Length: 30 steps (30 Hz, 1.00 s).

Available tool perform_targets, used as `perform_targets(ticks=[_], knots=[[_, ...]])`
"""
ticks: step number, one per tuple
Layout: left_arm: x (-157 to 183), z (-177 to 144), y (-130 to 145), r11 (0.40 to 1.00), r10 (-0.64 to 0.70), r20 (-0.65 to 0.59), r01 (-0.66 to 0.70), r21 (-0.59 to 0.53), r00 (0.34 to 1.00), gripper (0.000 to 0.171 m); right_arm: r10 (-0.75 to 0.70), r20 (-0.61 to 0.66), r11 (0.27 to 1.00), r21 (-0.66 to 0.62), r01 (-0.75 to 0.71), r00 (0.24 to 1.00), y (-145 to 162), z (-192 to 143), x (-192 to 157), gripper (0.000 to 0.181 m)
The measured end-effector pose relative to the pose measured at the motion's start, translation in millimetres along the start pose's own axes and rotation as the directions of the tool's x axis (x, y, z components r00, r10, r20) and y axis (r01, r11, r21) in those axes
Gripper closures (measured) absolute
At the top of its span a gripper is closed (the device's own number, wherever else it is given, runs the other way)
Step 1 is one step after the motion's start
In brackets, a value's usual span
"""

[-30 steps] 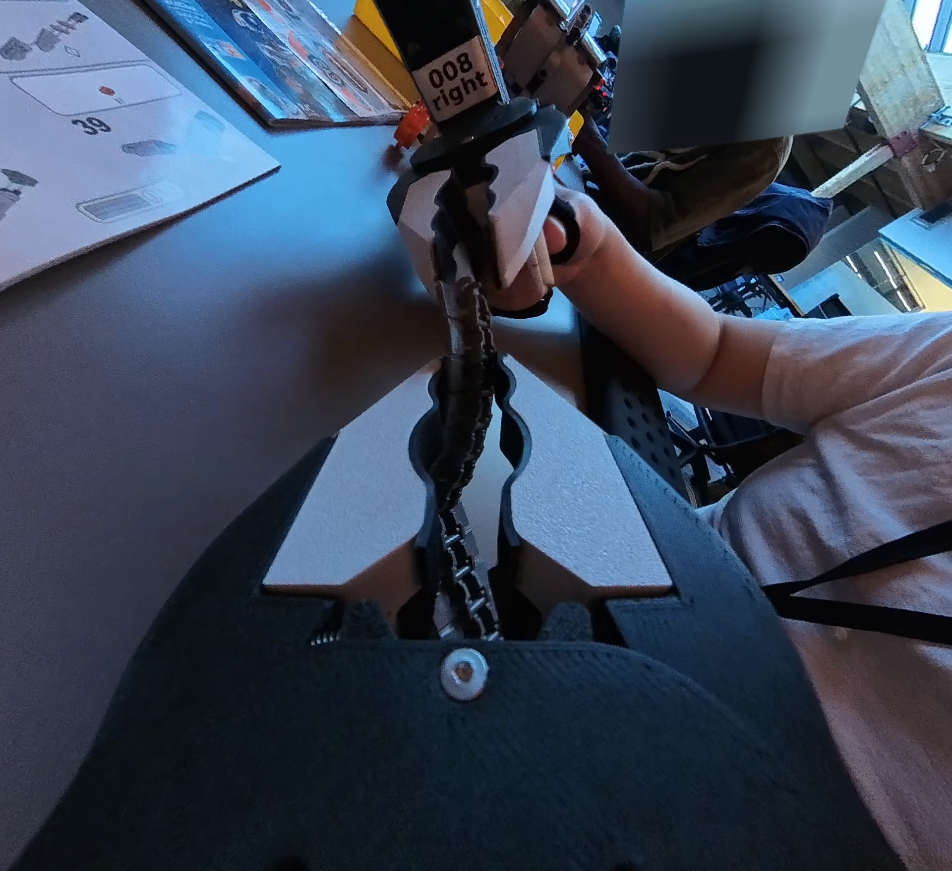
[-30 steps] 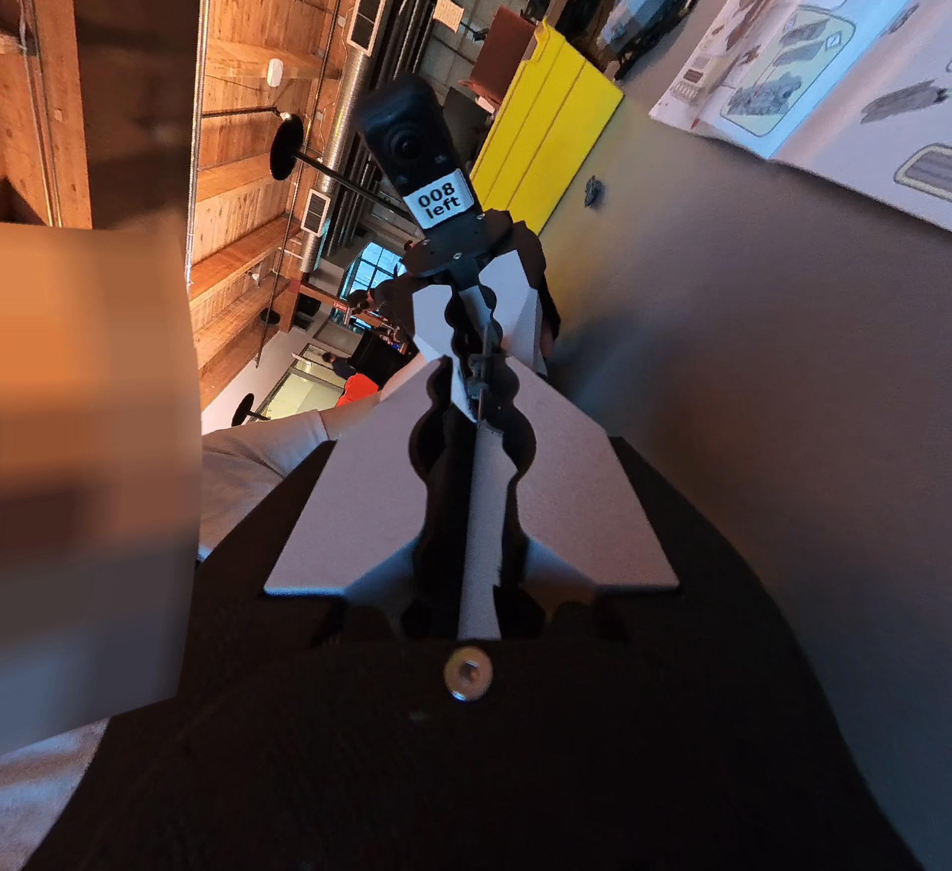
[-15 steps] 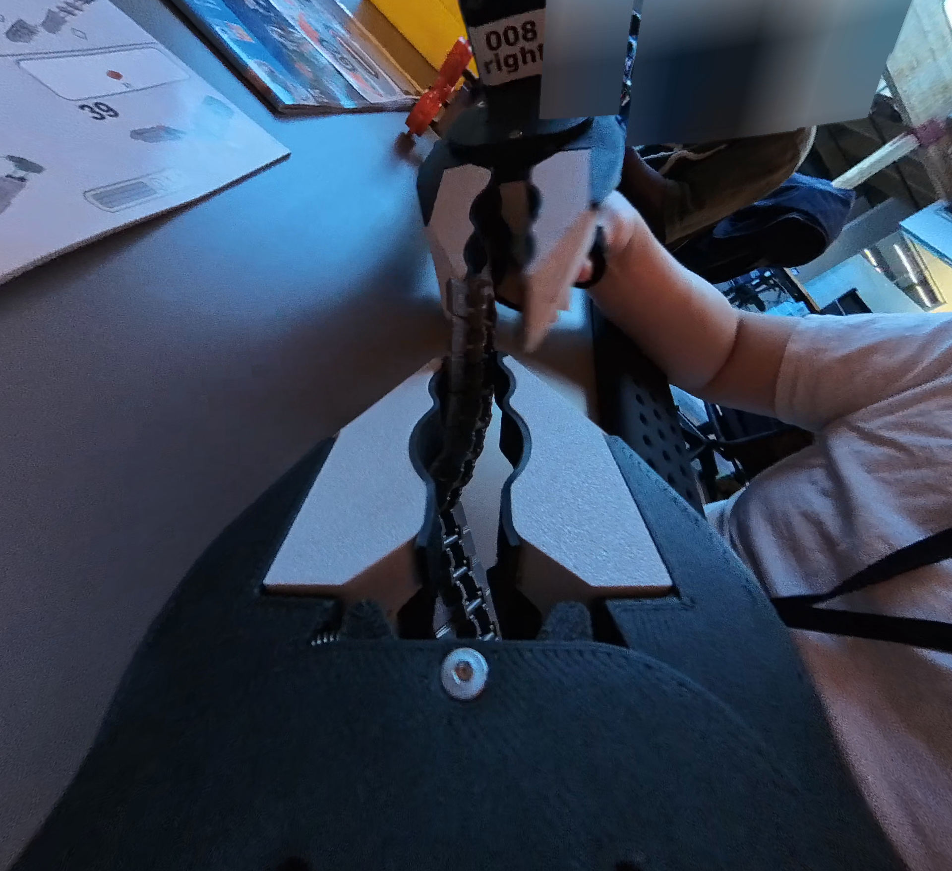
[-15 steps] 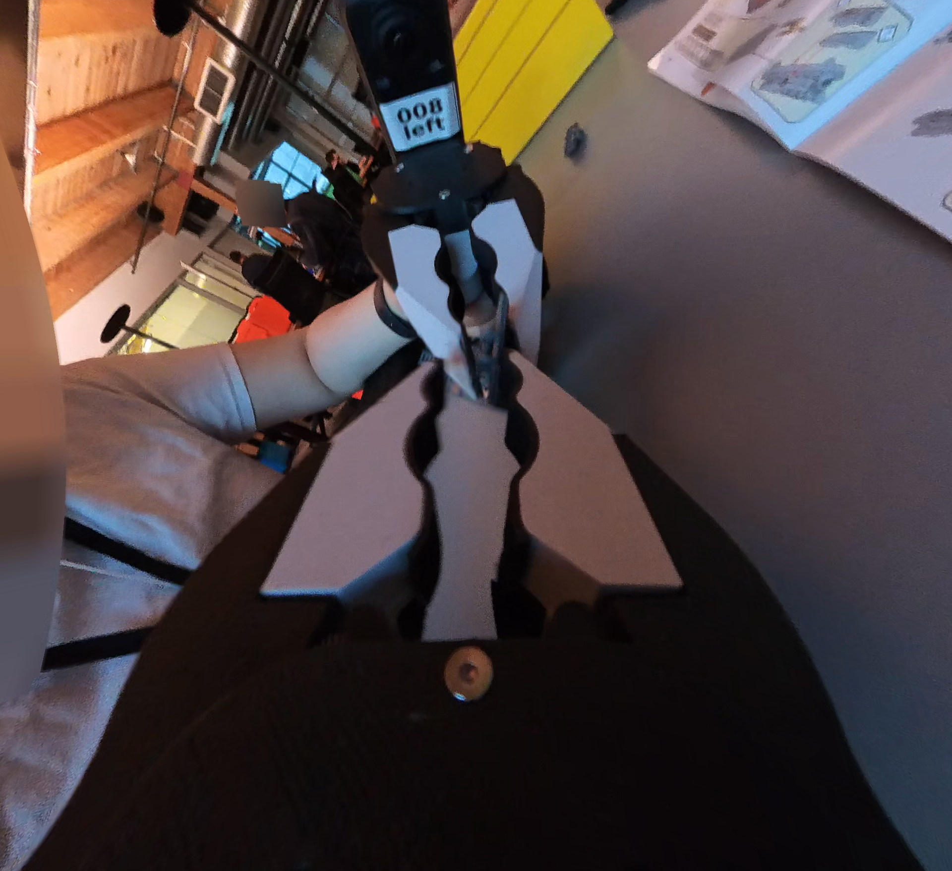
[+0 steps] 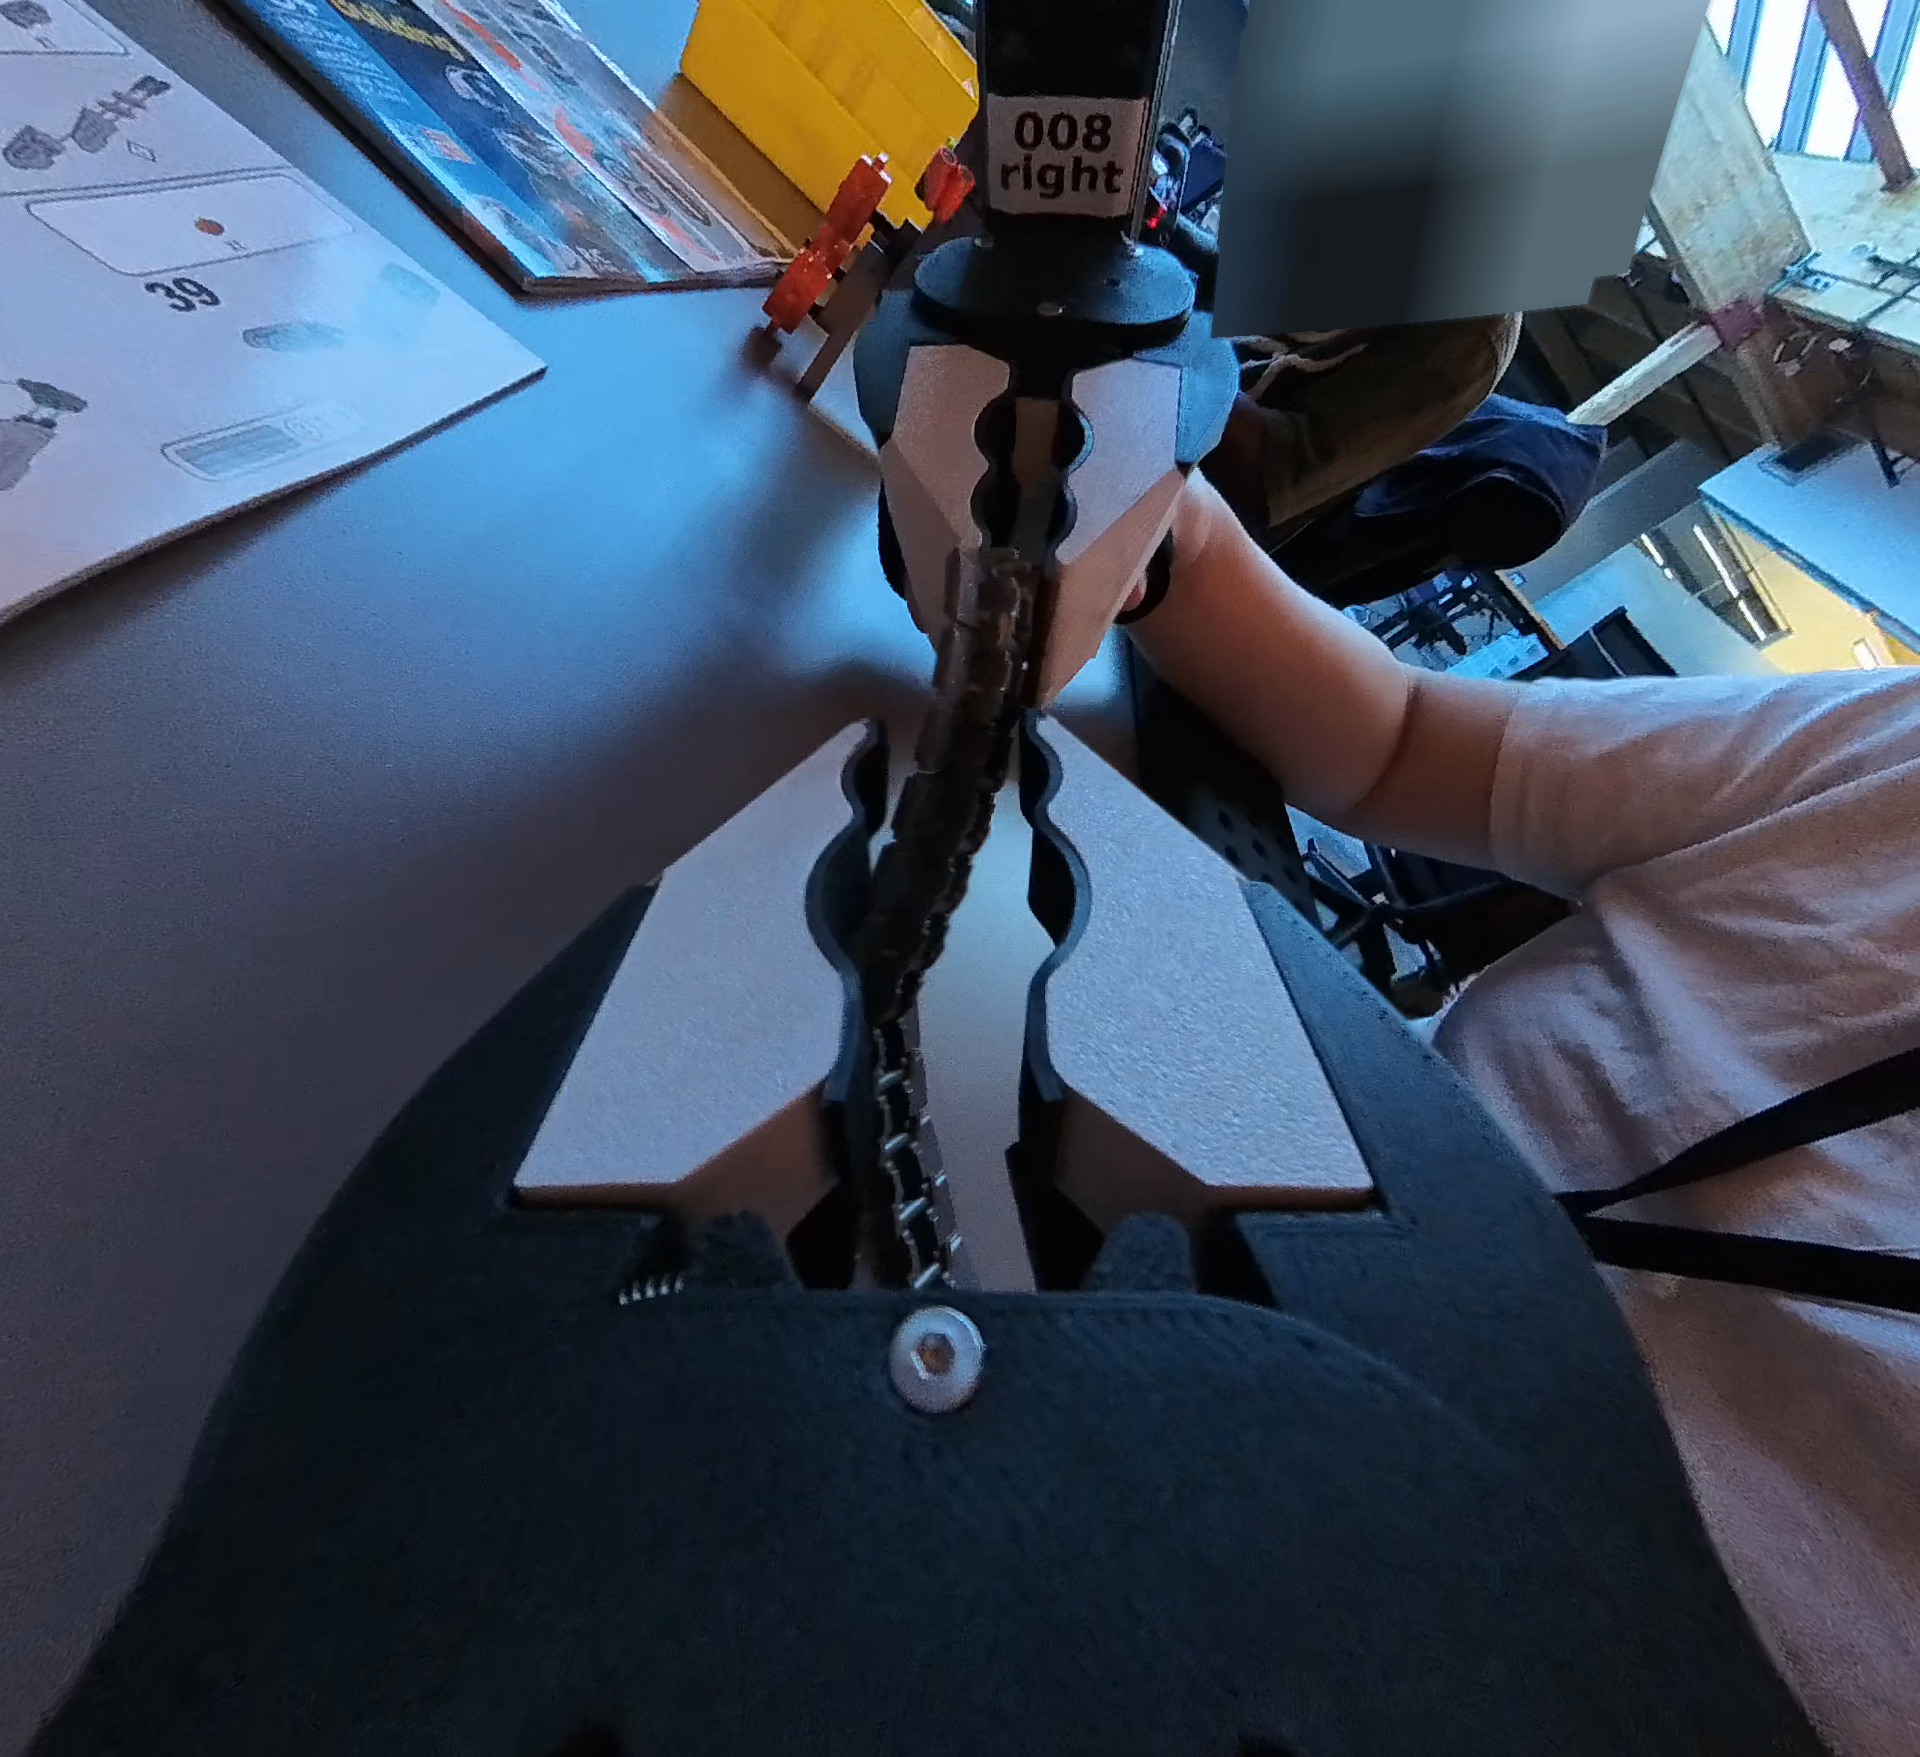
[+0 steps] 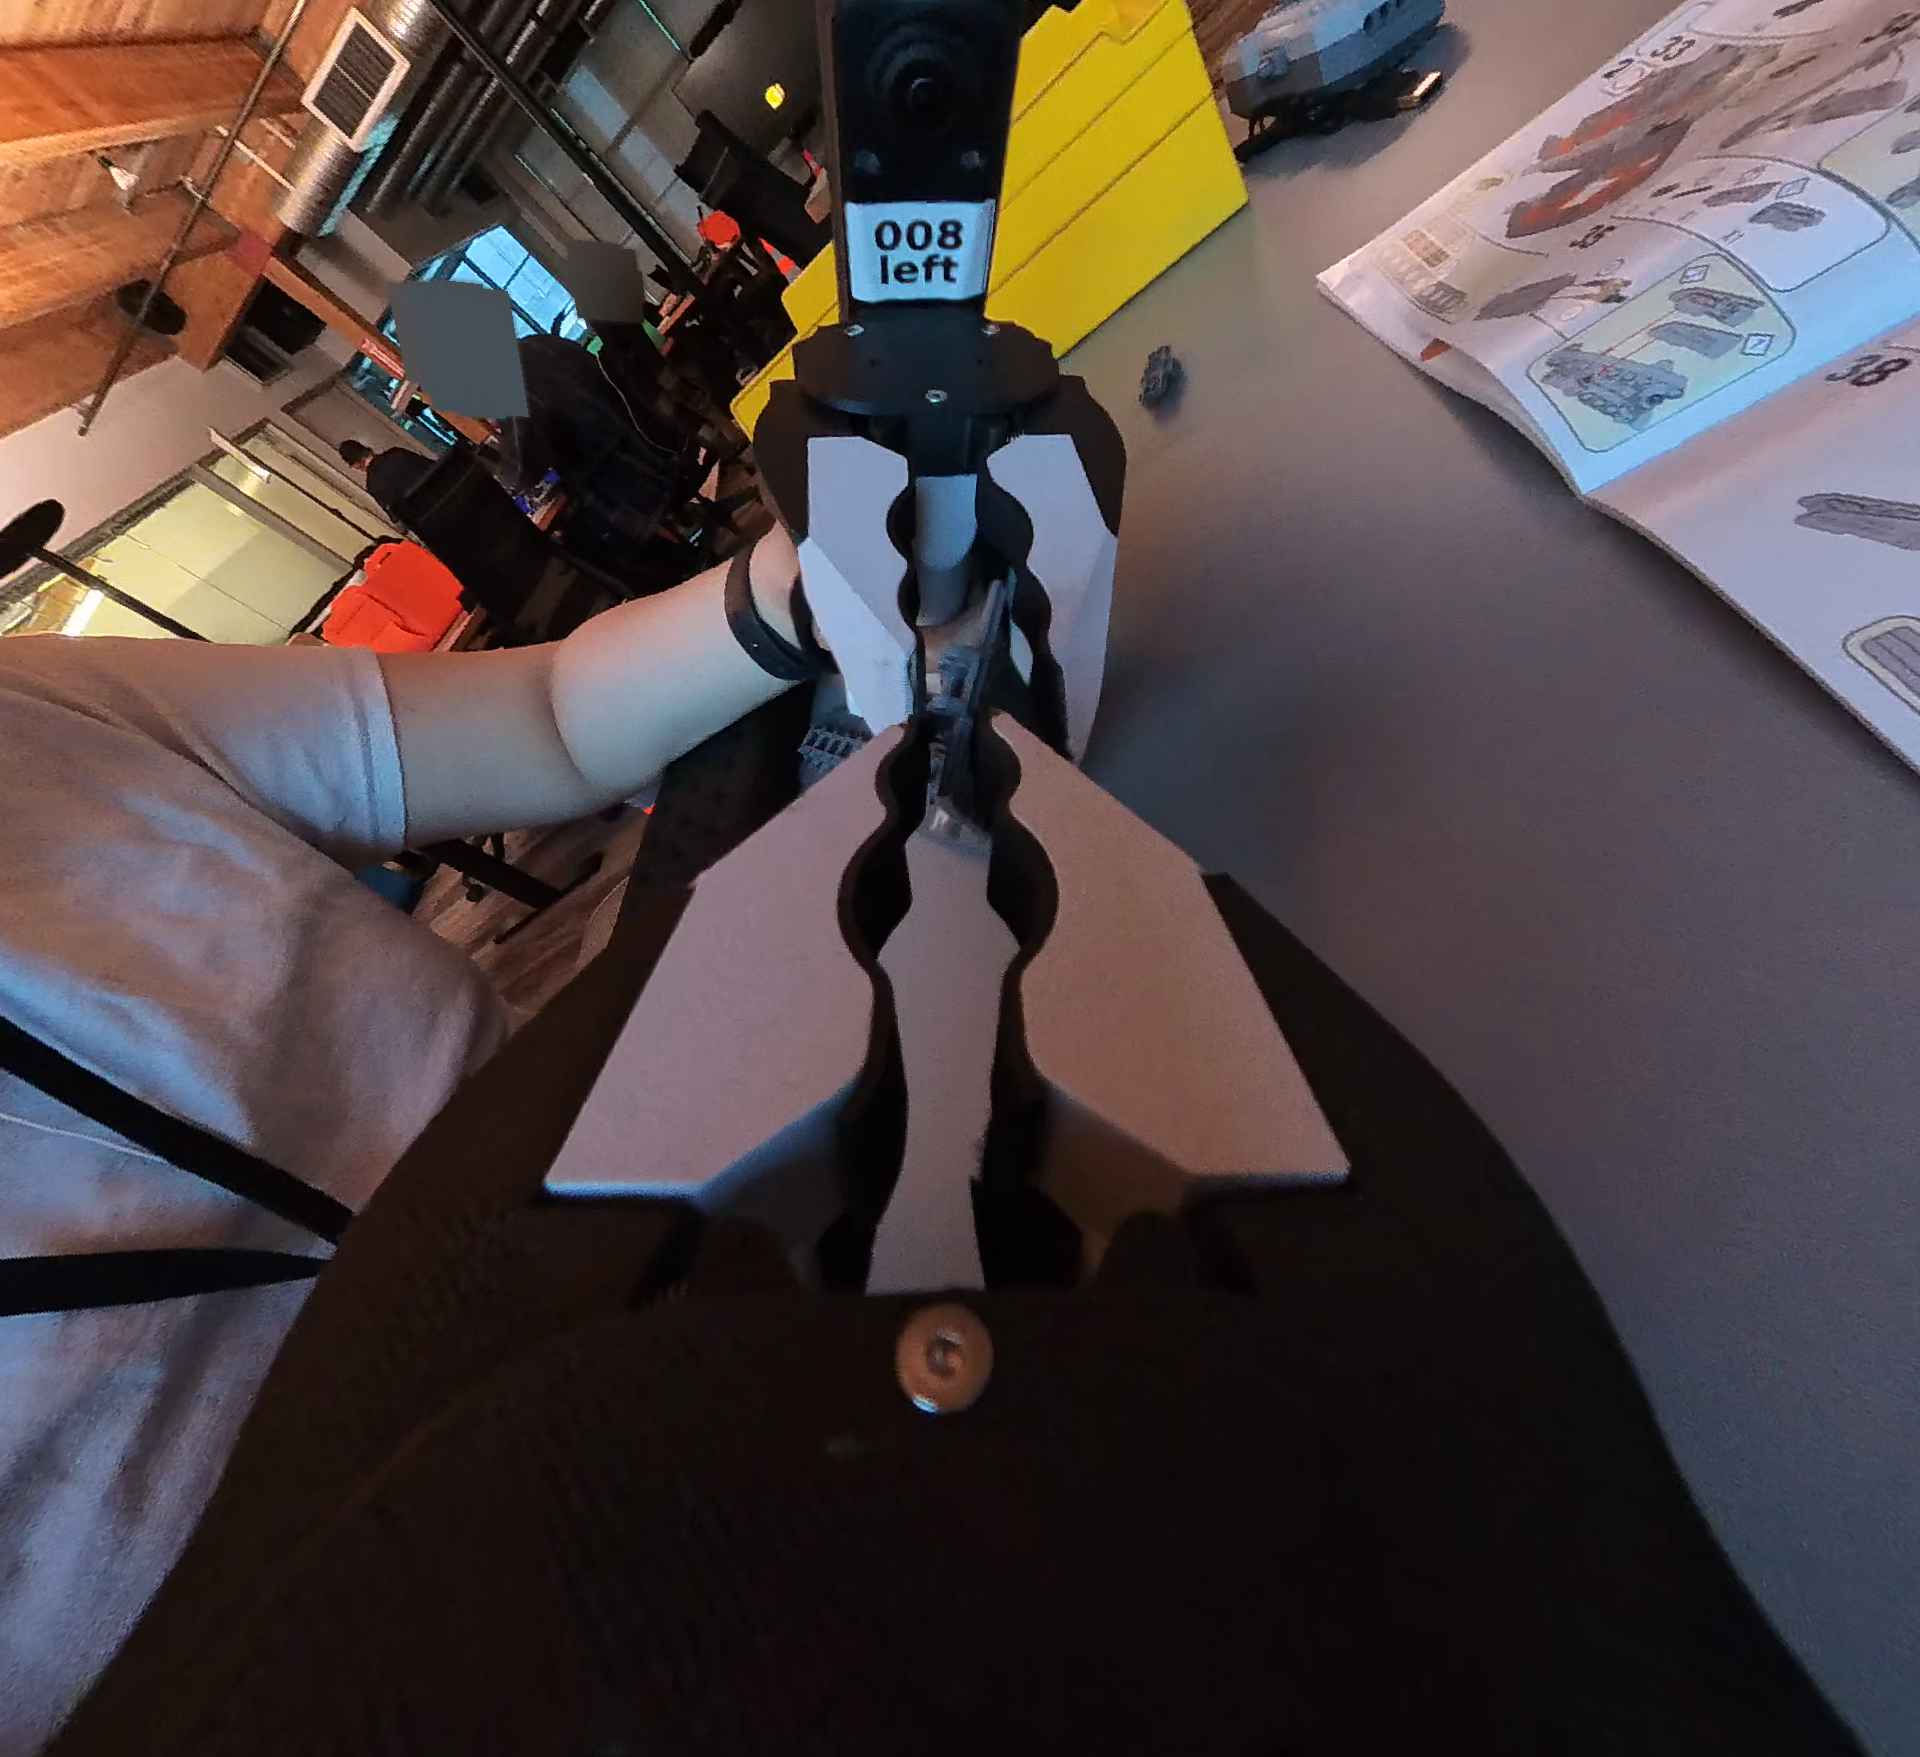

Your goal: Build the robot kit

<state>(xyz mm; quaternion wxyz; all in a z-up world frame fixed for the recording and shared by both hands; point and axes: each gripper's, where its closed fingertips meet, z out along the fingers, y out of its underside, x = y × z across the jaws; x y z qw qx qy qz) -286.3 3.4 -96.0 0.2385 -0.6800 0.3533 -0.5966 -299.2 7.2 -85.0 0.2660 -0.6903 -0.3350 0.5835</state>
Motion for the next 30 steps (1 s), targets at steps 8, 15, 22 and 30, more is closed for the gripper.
perform_targets(ticks=[8, 15, 22, 30], knots=[[-4.4, -12.8, -13.2, 0.995, 0.067, 0.069, -0.072, 0.072, 0.995, 0.159, 0.055, -0.002, 0.992, 0.113, -0.054, 0.999, -14.3, -8.5, 8.4, 0.169], [-3.5, -10.0, -11.2, 0.995, 0.071, 0.066, -0.075, 0.062, 0.995, 0.158, 0.061, 0.016, 0.992, 0.106, -0.062, 0.998, -13.3, -6.5, 6.7, 0.179], [3.8, -19.5, -32.9, 0.977, -0.035, -0.085, 0.052, 0.205, 0.996, 0.158, 0.015, -0.011, 0.998, 0.062, -0.014, 1.0, -7.6, -0.2, 4.0, 0.179], [-18.1, -12.9, -22.7, 0.99, 0.005, 0.052, -0.012, 0.142, 0.999, 0.164, -0.19, -0.239, 0.975, 0.066, 0.211, 0.952, -20.0, -5.7, 14.8, 0.16]])
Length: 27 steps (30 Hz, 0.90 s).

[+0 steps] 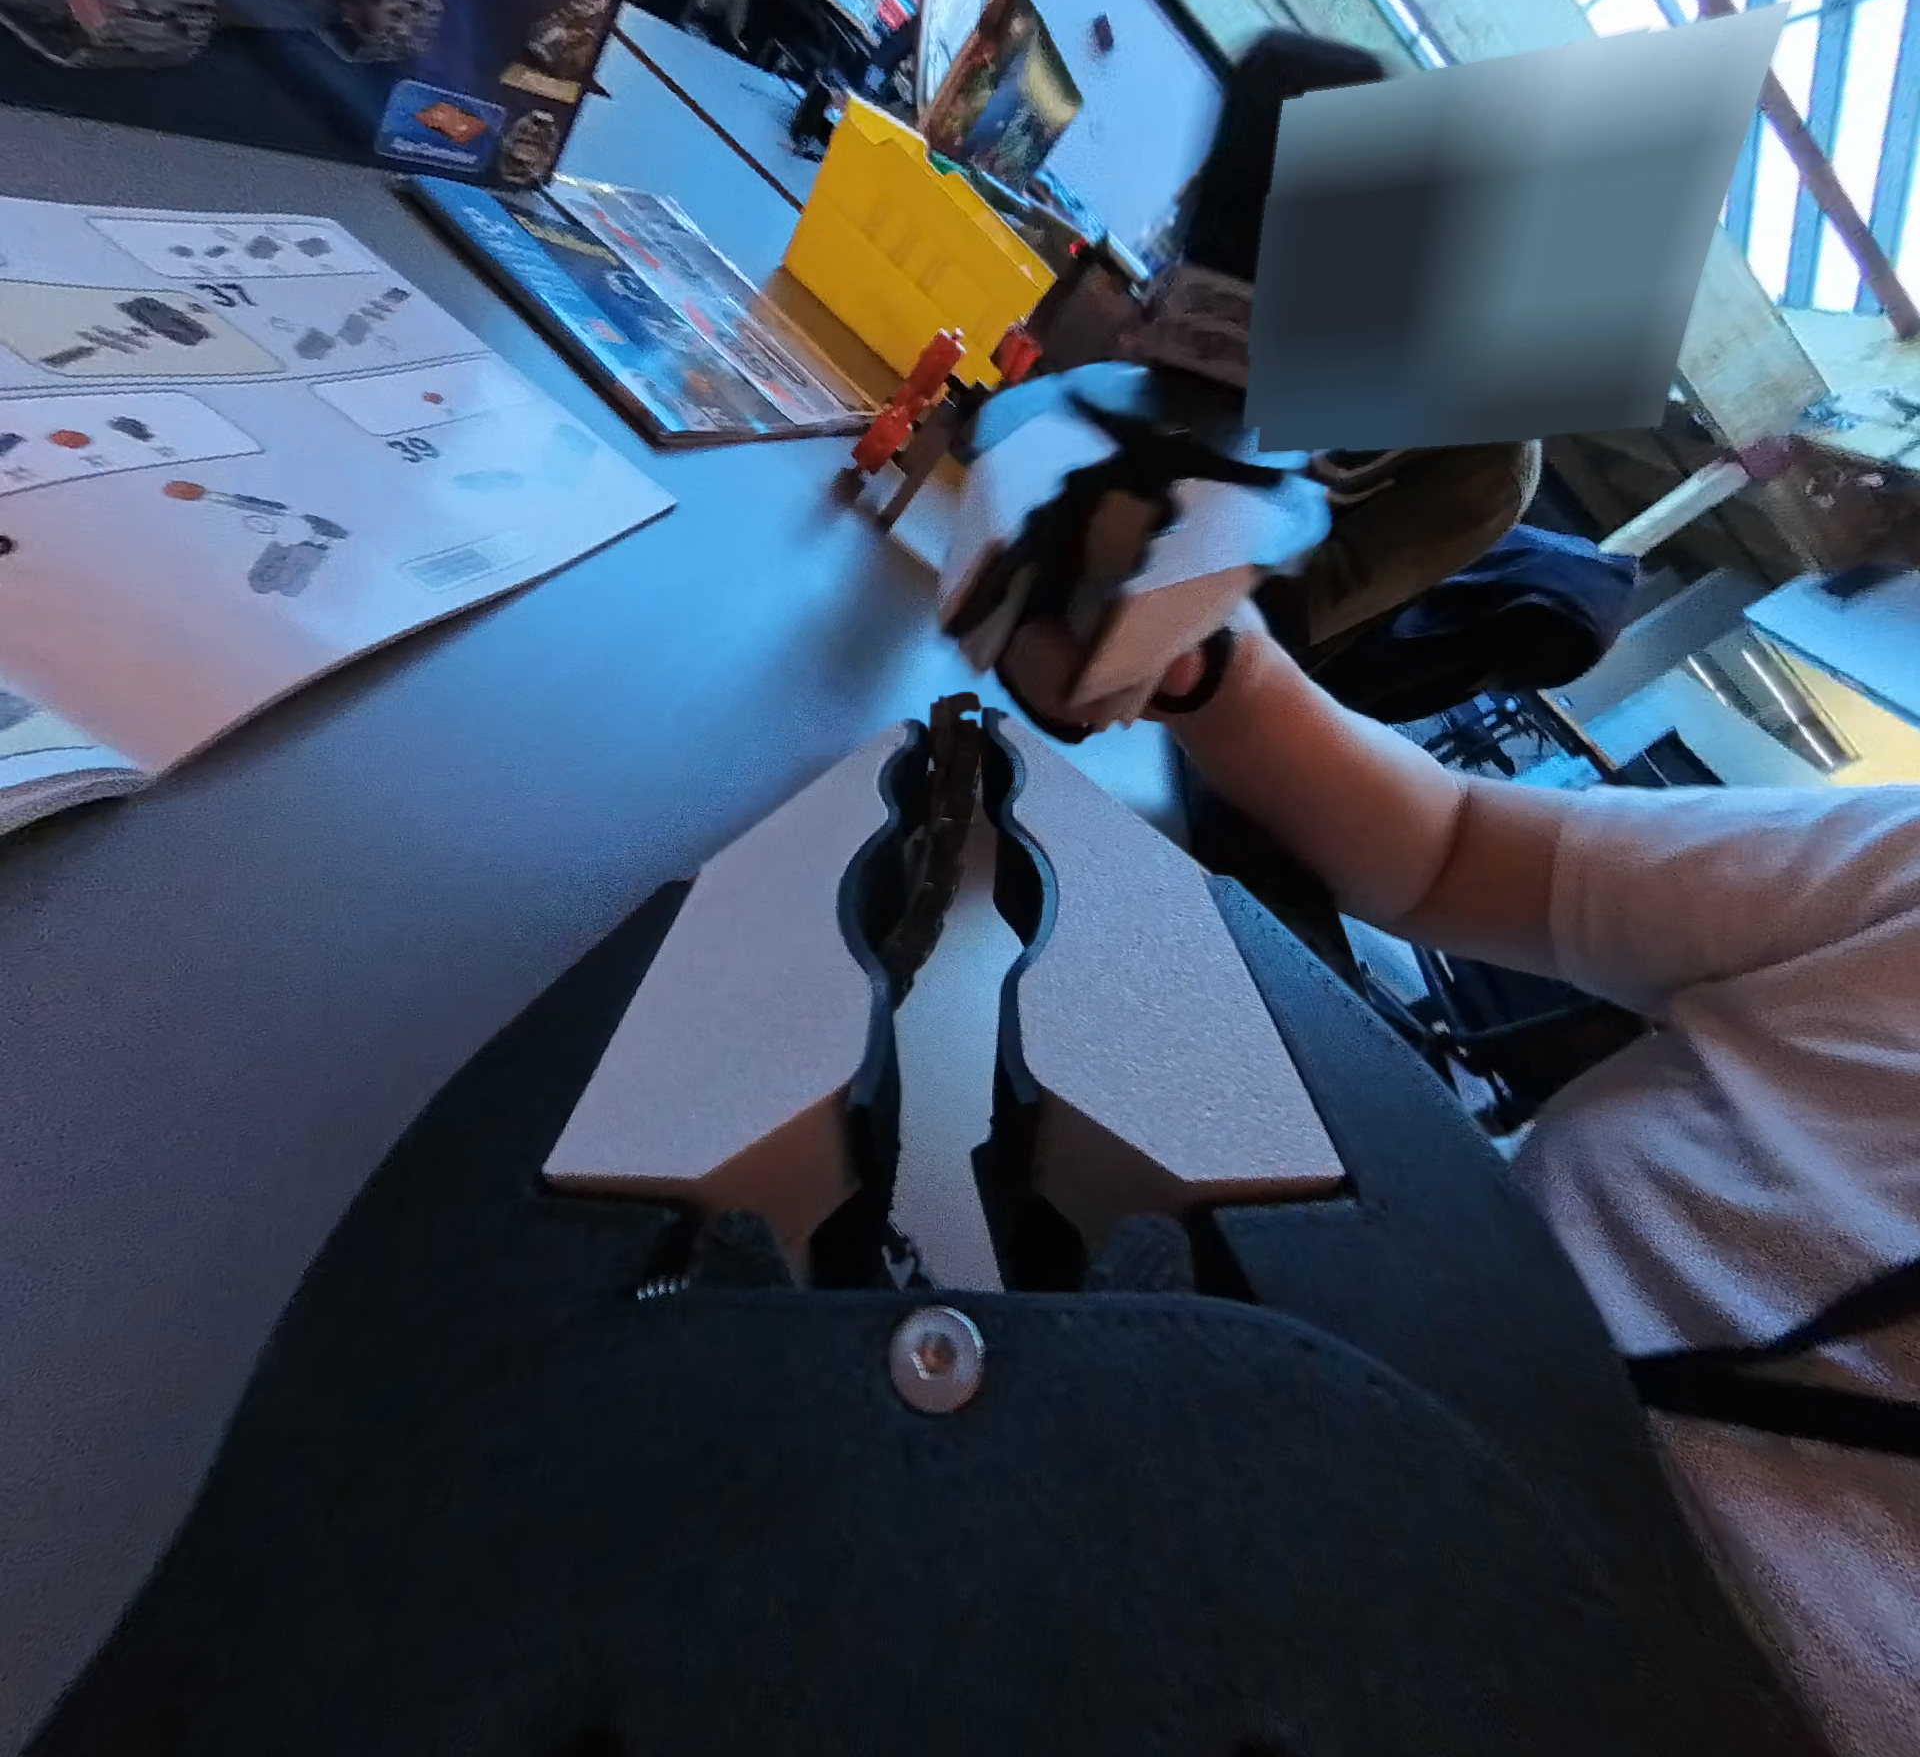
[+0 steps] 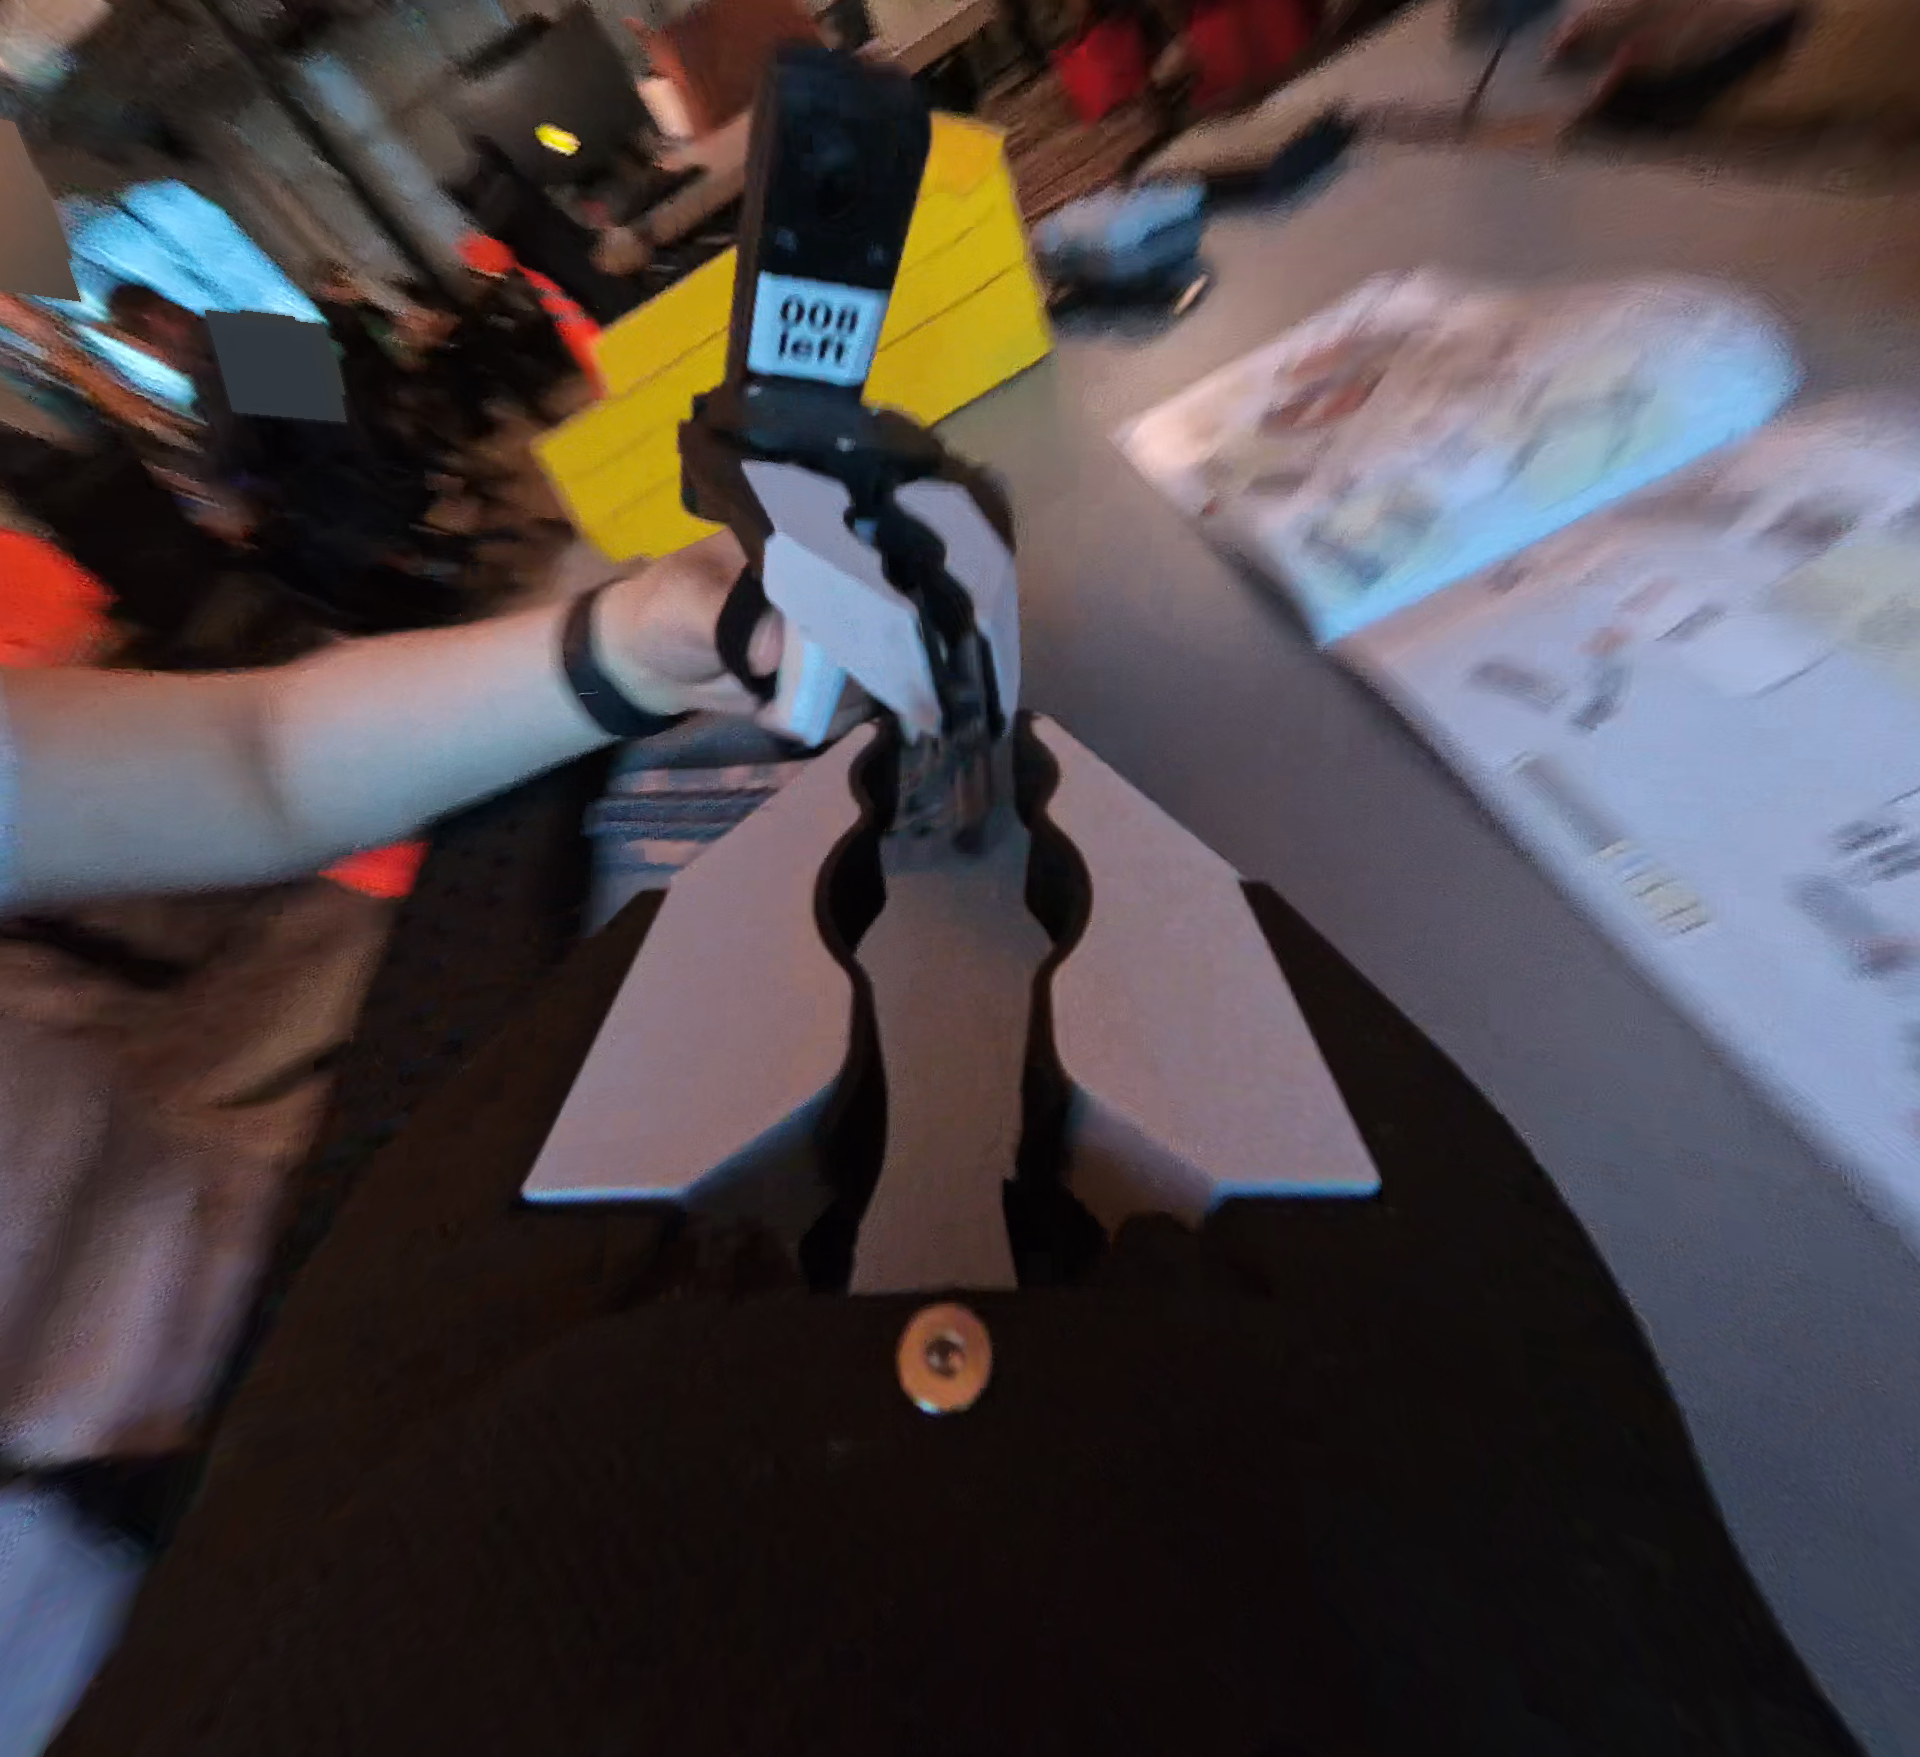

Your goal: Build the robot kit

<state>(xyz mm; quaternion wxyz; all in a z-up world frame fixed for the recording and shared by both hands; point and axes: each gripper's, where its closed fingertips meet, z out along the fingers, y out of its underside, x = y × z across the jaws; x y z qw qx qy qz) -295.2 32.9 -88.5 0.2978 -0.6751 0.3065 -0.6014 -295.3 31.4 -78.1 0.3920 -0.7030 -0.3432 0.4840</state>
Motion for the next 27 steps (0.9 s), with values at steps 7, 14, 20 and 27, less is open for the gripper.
perform_targets(ticks=[7, 14, 20, 27], knots=[[-3.5, 4.5, -1.6, 0.995, -0.094, -0.036, 0.095, 0.026, 0.995, 0.164, -0.59, -0.077, 0.807, -0.057, 0.588, 0.804, -165.7, 31.7, -125.4, 0.125], [1.6, 7.5, 1.7, 0.996, -0.091, -0.058, 0.092, 0.019, 0.994, 0.163, -0.688, 0.041, 0.551, -0.619, 0.559, 0.725, -231.3, 166.3, -126.5, 0.143], [6.9, 13.0, 5.8, 0.997, -0.073, -0.057, 0.072, -0.019, 0.996, 0.163, -0.618, 0.137, 0.348, -0.835, 0.425, 0.775, -148.9, 231.6, -82.8, 0.157], [18.6, 17.4, 13.3, 0.998, 0.006, -0.048, -0.009, -0.068, 0.999, 0.162, -0.564, 0.365, -0.047, -0.91, 0.412, 0.74, -29.1, 257.7, -25.8, 0.16]])
